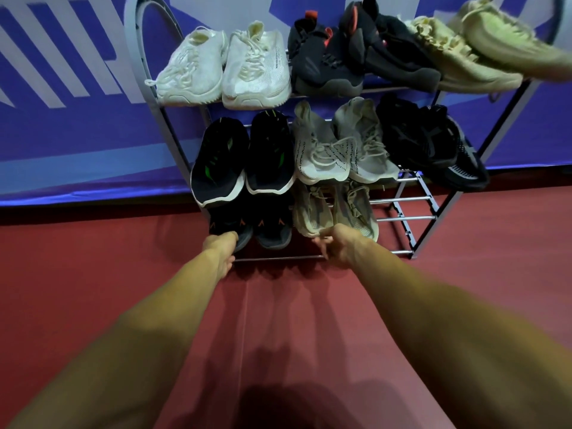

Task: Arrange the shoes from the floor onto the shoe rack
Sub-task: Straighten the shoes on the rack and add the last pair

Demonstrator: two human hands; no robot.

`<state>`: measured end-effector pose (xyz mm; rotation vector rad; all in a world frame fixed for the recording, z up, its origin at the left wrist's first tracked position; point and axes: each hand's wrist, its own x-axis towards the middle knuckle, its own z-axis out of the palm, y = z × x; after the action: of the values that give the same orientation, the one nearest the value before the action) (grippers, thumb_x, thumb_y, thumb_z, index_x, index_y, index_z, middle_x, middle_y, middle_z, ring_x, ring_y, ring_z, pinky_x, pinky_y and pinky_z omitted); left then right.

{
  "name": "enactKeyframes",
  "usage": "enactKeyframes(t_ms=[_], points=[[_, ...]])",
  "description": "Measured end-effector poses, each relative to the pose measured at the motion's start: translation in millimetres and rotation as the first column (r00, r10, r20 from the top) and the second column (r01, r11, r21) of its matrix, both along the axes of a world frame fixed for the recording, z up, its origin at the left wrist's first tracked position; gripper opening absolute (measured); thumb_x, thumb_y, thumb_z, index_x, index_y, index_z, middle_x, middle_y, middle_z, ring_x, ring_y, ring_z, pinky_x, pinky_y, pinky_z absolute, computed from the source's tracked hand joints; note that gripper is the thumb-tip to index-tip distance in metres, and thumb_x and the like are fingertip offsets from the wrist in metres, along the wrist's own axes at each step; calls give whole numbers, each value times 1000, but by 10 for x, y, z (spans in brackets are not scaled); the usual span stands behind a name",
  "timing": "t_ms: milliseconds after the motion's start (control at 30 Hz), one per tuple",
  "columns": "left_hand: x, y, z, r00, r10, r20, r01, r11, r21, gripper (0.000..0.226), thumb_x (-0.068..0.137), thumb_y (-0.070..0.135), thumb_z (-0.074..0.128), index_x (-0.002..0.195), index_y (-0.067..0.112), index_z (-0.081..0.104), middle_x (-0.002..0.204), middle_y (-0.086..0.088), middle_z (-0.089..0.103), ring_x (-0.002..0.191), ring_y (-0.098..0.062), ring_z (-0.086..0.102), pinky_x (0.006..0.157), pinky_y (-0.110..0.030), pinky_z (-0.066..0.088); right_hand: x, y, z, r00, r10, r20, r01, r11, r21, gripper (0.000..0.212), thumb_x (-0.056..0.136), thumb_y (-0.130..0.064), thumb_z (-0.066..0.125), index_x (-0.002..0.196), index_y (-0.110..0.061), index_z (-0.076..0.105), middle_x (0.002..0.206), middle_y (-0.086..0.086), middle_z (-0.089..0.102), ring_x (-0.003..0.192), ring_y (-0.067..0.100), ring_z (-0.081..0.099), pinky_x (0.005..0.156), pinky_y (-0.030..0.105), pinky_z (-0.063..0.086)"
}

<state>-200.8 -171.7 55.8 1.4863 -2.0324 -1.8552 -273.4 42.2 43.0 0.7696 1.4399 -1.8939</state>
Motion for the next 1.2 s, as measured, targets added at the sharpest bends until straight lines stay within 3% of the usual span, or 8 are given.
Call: enactKeyframes(t_ms=[233,333,533,600,733,933,1100,1200], points=[[64,-59,-54,999,-25,45,24,999,37,30,93,10,53,123,5,56,89,-7,60,61,-11,55,51,-23,38,-71,66,8,981,-153,-116,160,986,49,18,91,10,47,95,-5,55,86,17,63,54,13,61,35,14,43],[51,-100,-63,999,-20,36,19,1000,21,29,93,7,50,121,4,55,89,-8,61,61,-11,56,50,-22,38,-45,-9,-27,999,-12,-50,15,998,67,9,95,-4,56,88,-9,57,73,8,60,43,8,56,32,13,37],[35,-85,-97,1000,4,23,-5,999,36,21,91,9,51,112,7,54,92,-9,64,63,-11,59,50,-23,42,163,-384,-81,957,260,130,-271,960,74,28,92,-32,68,89,-10,52,76,4,57,59,10,57,41,18,48],[49,-109,-84,1000,23,17,-24,998,56,14,92,8,50,106,9,52,87,-8,62,63,-11,59,53,-23,42,195,-568,-92,963,254,86,-257,966,28,25,96,-31,62,87,-12,50,73,3,54,58,9,56,47,17,47],[63,-219,-100,998,63,-14,-61,991,118,27,96,4,40,120,8,50,103,-13,60,68,-15,61,55,-24,44,214,-805,-99,990,140,33,-139,990,-8,2,100,-16,54,100,-14,53,71,3,59,49,8,61,33,13,40],[0,-168,-74,982,158,-99,-133,965,226,22,96,-5,41,113,7,44,107,-15,54,72,-19,61,43,-18,50,251,-740,-64,997,-64,-46,62,997,-37,24,95,-2,31,89,-10,53,83,4,60,64,11,64,39,15,40],[-91,-143,-97,979,158,-126,-133,973,186,27,94,-5,48,119,5,47,115,-14,57,71,-17,61,40,-15,49,255,-667,-45,994,-85,-68,82,996,-41,24,95,3,32,86,-11,50,75,1,58,64,12,62,48,17,39],[-117,-199,-134,986,115,-122,-93,981,171,24,91,-3,60,115,0,56,117,-13,63,73,-14,63,39,-13,47,240,-714,-86,998,-49,-44,45,996,-82,20,98,-1,41,95,-10,58,70,0,55,67,11,64,40,14,41]])
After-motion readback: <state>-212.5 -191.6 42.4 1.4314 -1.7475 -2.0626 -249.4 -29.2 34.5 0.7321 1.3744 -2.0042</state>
